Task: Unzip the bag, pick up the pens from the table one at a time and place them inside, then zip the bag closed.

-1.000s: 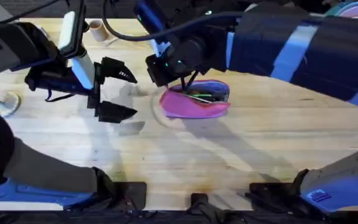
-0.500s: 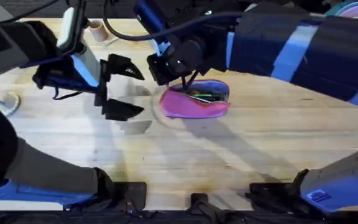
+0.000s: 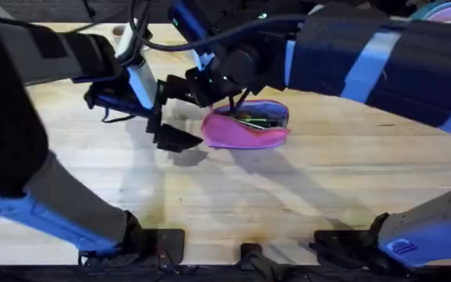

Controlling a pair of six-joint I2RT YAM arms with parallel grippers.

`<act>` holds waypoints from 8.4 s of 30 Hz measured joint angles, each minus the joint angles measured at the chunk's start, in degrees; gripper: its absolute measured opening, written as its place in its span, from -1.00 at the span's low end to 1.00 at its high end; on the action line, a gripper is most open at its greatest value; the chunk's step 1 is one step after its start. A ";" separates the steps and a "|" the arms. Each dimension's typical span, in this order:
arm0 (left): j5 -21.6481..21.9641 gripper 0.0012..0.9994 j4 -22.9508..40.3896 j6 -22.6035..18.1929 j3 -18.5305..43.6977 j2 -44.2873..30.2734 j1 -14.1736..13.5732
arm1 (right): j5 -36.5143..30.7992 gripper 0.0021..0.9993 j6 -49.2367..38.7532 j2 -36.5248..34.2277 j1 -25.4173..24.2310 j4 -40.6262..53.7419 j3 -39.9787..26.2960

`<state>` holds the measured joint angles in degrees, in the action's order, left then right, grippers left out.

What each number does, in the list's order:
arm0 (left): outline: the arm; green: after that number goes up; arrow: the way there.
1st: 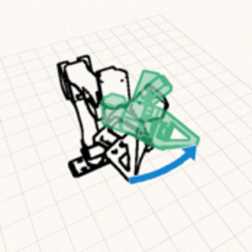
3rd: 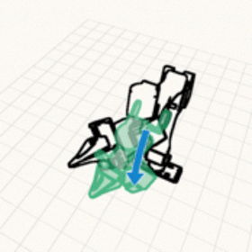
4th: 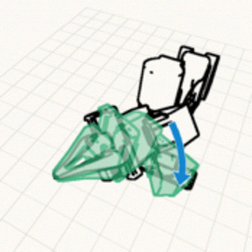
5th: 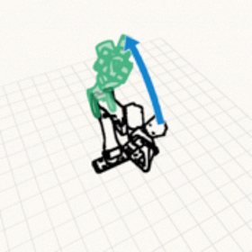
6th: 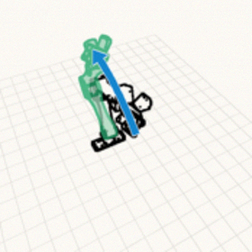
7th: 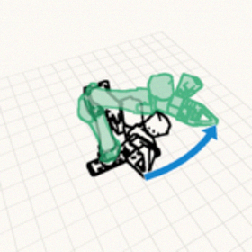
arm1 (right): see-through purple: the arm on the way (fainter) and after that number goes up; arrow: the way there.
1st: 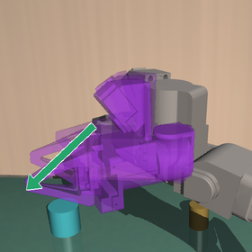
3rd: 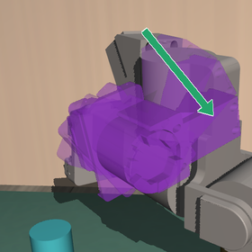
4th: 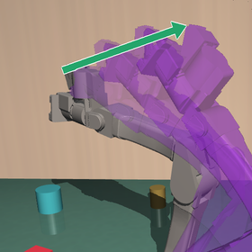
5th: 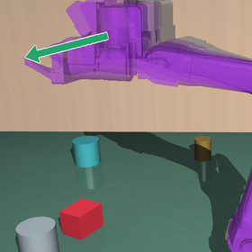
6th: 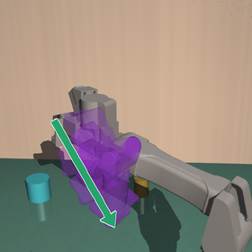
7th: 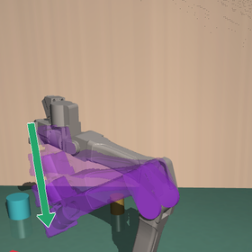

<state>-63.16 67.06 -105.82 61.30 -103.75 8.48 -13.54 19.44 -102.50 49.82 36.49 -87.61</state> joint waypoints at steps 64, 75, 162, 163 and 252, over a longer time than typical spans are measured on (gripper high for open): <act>-7.57 -0.92 -3.01 1.24 0.04 -4.73 -3.83 | 20.96 0.99 -12.45 16.30 -27.87 17.97 -0.42; -7.95 -0.32 -3.03 1.17 0.04 -4.73 -3.83 | 21.94 1.00 -12.66 19.61 -27.87 17.99 -0.42; 5.97 0.99 16.99 -5.05 7.48 12.53 11.34 | 23.38 0.81 6.14 -2.61 -14.58 15.39 -0.44; 5.97 0.99 16.99 -5.05 7.48 12.53 11.34 | 23.94 0.72 6.10 -2.92 -14.58 15.36 -0.44; -0.90 -0.91 1.02 0.85 7.48 -6.07 -7.46 | 27.85 -0.94 4.11 -3.28 -17.73 18.30 -5.25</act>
<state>-64.05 68.07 -104.97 68.77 -109.82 1.02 14.31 23.55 -105.78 32.09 54.79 -92.86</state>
